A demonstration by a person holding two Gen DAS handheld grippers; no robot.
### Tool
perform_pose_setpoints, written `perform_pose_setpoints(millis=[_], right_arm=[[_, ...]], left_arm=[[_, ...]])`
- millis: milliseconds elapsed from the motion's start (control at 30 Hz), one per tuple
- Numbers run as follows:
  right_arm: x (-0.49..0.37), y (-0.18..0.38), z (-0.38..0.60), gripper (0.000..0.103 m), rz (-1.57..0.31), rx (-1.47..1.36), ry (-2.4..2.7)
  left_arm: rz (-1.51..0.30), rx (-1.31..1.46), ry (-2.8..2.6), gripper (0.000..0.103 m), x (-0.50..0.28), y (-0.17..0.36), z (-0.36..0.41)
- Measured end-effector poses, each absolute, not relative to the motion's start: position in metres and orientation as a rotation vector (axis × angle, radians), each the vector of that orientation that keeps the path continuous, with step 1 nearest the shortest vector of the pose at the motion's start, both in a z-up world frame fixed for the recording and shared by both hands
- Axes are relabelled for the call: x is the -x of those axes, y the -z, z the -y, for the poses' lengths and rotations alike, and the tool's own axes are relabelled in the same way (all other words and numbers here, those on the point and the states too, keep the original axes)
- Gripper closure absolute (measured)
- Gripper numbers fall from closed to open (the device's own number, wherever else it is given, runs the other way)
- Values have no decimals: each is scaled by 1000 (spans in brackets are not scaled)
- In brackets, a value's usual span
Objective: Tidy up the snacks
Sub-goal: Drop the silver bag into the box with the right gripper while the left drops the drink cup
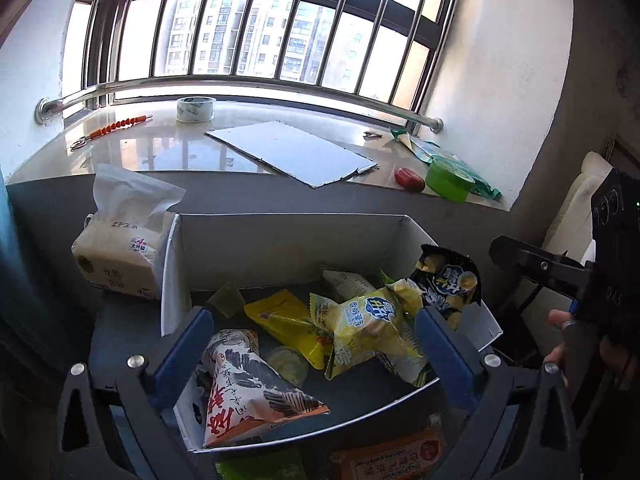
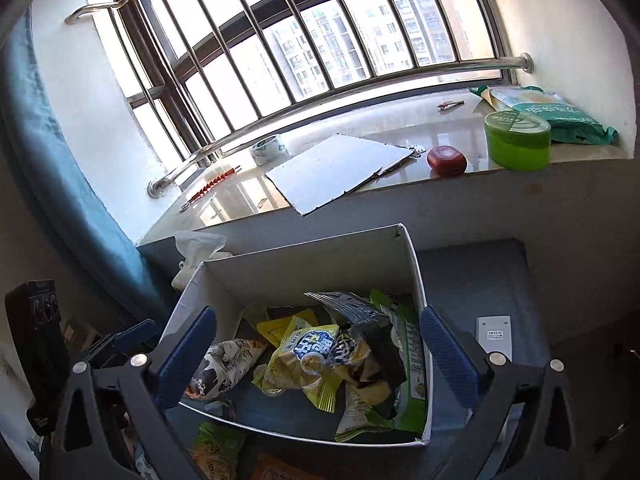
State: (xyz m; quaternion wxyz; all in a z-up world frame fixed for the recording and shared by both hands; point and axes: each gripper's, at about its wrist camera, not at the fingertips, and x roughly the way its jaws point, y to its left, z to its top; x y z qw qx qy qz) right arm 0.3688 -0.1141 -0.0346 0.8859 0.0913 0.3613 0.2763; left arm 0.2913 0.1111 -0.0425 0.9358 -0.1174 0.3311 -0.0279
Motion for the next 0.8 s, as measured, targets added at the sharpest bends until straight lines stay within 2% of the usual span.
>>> perform_pose_setpoints(millis=[300,500,800], right_arm=[[-334,24,115,0,-703,-124,-602],[-271,25,128,0,-662,-104,-683],[-155,82,143,0,-685,-27,-749]], left_arm=[[-626,145,60,0,-241,26,-103],[-559,100,106,0,-178,17,-86],[-545,171,79,0,-78,57,-69]])
